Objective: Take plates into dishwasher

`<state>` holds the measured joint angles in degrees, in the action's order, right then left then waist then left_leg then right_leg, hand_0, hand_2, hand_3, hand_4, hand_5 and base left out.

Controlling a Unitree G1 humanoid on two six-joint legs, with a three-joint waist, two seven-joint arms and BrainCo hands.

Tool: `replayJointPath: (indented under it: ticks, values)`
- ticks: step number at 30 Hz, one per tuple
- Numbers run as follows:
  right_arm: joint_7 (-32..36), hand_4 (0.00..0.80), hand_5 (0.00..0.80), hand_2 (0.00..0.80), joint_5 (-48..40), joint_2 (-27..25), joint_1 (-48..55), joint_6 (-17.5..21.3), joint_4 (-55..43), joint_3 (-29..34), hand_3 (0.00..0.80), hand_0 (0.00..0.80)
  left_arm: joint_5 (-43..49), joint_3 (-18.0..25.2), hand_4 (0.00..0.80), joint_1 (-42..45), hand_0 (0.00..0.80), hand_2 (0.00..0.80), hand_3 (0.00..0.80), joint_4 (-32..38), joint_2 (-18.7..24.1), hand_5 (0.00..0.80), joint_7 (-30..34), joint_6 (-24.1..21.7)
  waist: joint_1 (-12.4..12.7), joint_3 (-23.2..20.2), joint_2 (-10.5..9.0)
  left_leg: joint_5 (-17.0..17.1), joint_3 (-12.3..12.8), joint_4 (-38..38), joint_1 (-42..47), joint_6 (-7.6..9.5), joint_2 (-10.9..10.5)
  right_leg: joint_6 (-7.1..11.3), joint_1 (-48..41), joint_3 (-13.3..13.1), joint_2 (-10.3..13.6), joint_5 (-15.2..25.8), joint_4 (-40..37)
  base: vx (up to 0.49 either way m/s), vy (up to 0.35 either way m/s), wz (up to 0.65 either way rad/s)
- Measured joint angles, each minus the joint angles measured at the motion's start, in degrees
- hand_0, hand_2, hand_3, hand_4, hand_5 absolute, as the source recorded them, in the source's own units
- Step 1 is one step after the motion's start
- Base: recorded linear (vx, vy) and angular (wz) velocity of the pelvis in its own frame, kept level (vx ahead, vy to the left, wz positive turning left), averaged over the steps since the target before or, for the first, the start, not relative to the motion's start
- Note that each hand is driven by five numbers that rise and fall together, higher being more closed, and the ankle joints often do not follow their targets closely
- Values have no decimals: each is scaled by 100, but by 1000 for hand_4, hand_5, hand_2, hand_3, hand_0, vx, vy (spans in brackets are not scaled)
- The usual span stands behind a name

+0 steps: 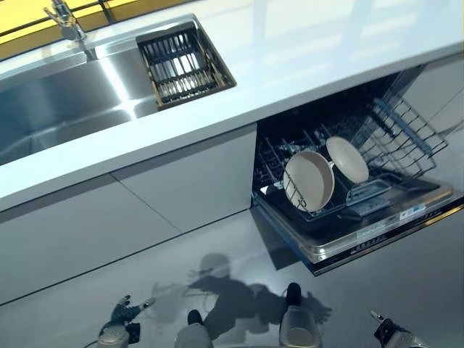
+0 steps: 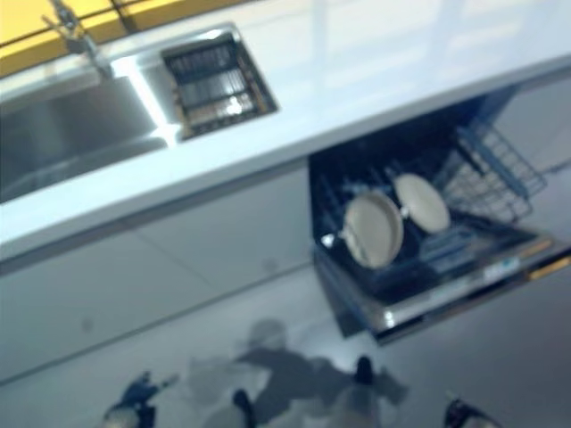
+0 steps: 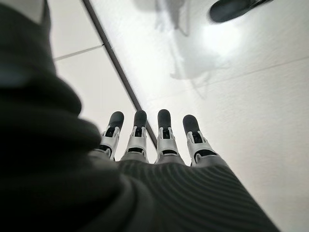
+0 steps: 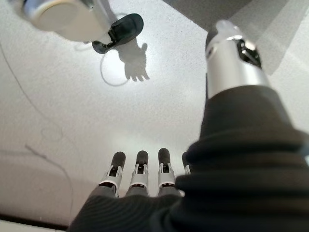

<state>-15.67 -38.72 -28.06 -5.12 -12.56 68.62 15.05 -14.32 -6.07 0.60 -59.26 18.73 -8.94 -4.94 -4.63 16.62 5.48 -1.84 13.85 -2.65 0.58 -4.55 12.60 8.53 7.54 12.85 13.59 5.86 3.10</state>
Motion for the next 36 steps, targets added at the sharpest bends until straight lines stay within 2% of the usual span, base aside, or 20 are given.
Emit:
replayJointPath:
  ticks: [2, 5, 6, 9, 13, 15, 20, 22, 30, 36]
  values:
    - [-45, 0, 0, 0, -184, -63, -78, 10, -94, 0, 0, 0, -1, -1, 0, -70, 0, 0, 0, 155, 23, 0, 11, -97, -70, -20, 38, 93, -3, 193, -9, -147, -46, 22, 46, 31, 17, 66, -89, -132, 69, 8]
    - [-98, 0, 0, 0, -500, -245, -231, 20, -70, 9, 0, 0, -10, -132, 0, -315, 0, 0, 0, 233, 34, 0, 45, -215, -78, 48, 66, 267, -27, 432, -24, -460, -271, 138, 94, 28, 194, 261, -322, -81, 54, 8]
    - [-117, 0, 0, 0, -549, -259, -265, 21, -70, 8, 0, 0, -12, -177, 0, -338, 0, 0, 0, 248, 39, 0, 49, -218, -81, 66, 76, 279, -28, 462, -26, -479, -330, 169, 94, 22, 245, 296, -371, -83, 63, 5]
    - [-151, 0, 0, 0, -882, -360, -445, -6, -67, 12, 0, 0, -26, -303, 0, -346, 0, 0, 0, 300, 45, 0, 66, -230, -79, 209, 253, 282, -35, 487, -68, -461, -500, 235, 115, -14, 407, 345, -447, -106, 58, 5]
    - [-146, 0, 0, 0, -1390, -773, -887, -22, -36, 65, 0, 0, -130, -502, 0, -361, 0, 0, 0, 413, 41, 0, 63, -325, -80, 513, 689, 274, -125, 269, -436, -424, -539, 253, 423, -15, 480, 349, -256, -106, 24, 10]
    - [-97, 0, 0, 0, -1771, -961, -1239, -6, -35, 123, 0, 0, -237, -515, 0, -430, 0, 0, 0, 467, 31, 0, 60, -363, -73, 795, 791, 242, -140, 52, -563, -369, -559, 238, 572, -61, 548, 237, 27, -74, 16, 7]
    - [358, 0, 0, 0, -2648, -1358, -1950, 42, -75, 208, 0, 0, -355, -777, 0, -437, 0, 0, 0, 655, 8, 0, 46, -434, -26, 916, 849, 159, -158, -321, -822, -261, -675, 225, 966, -130, 807, -137, 808, -86, 31, 15]
    - [393, 0, 0, 0, -2899, -1575, -2198, 39, -27, 195, 0, 0, -449, -856, 0, -437, 0, 0, 0, 691, -5, 0, 43, -447, 69, 944, 919, 128, -173, -459, -961, -256, -714, 220, 1131, -170, 887, -193, 1019, -62, 14, 11]
    - [726, 0, 0, 0, -3100, -1860, -2658, -115, 194, -547, 0, 0, -599, -855, 0, -289, 0, 0, 0, 653, -36, 0, 17, -431, 83, 941, 945, 104, -264, -768, -1139, -229, -768, 204, 1320, -301, 979, -257, 1337, 7, 19, 2]
    - [1059, 0, 0, 0, -3098, -2049, -3162, -156, 86, -1185, 0, 0, -705, -851, 0, -296, 0, 0, 0, 677, -117, 0, 73, -316, 84, 939, 947, 92, -292, -853, -1131, -236, -695, 142, 1299, -313, 930, -232, 1407, 63, -9, -2]
